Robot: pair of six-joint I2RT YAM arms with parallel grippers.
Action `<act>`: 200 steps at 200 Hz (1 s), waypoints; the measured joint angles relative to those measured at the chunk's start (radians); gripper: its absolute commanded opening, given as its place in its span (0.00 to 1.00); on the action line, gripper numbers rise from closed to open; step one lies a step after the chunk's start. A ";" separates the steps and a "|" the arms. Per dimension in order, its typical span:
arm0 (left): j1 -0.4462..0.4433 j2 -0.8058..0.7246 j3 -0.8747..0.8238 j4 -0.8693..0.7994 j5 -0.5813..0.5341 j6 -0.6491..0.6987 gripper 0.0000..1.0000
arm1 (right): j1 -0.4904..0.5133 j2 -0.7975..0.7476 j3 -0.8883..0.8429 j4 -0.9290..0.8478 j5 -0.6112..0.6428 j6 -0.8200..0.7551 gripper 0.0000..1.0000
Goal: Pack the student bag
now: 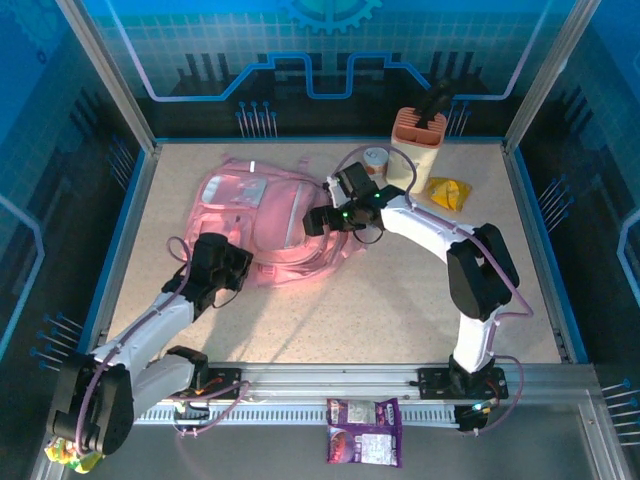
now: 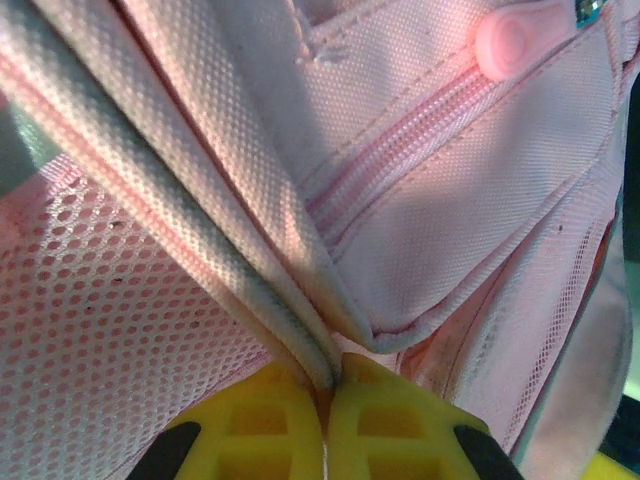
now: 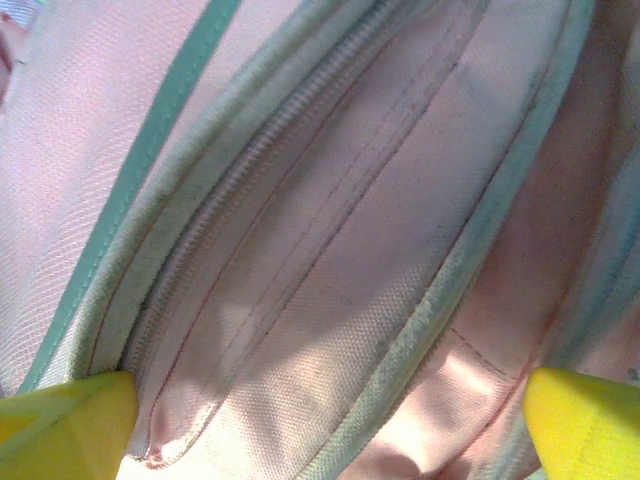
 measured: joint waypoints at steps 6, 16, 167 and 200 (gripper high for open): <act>-0.002 0.000 0.000 0.000 -0.001 -0.003 0.00 | 0.002 -0.001 0.006 -0.007 0.000 -0.005 1.00; -0.004 -0.001 0.000 -0.002 -0.007 -0.011 0.00 | 0.008 -0.008 0.004 -0.013 0.015 -0.018 0.99; -0.096 -0.061 0.000 -0.005 -0.034 -0.149 0.00 | 0.435 -0.142 -0.239 0.139 0.256 0.080 0.57; -0.124 -0.061 0.000 -0.004 -0.034 -0.169 0.00 | 0.472 -0.120 -0.245 0.296 0.285 0.130 0.46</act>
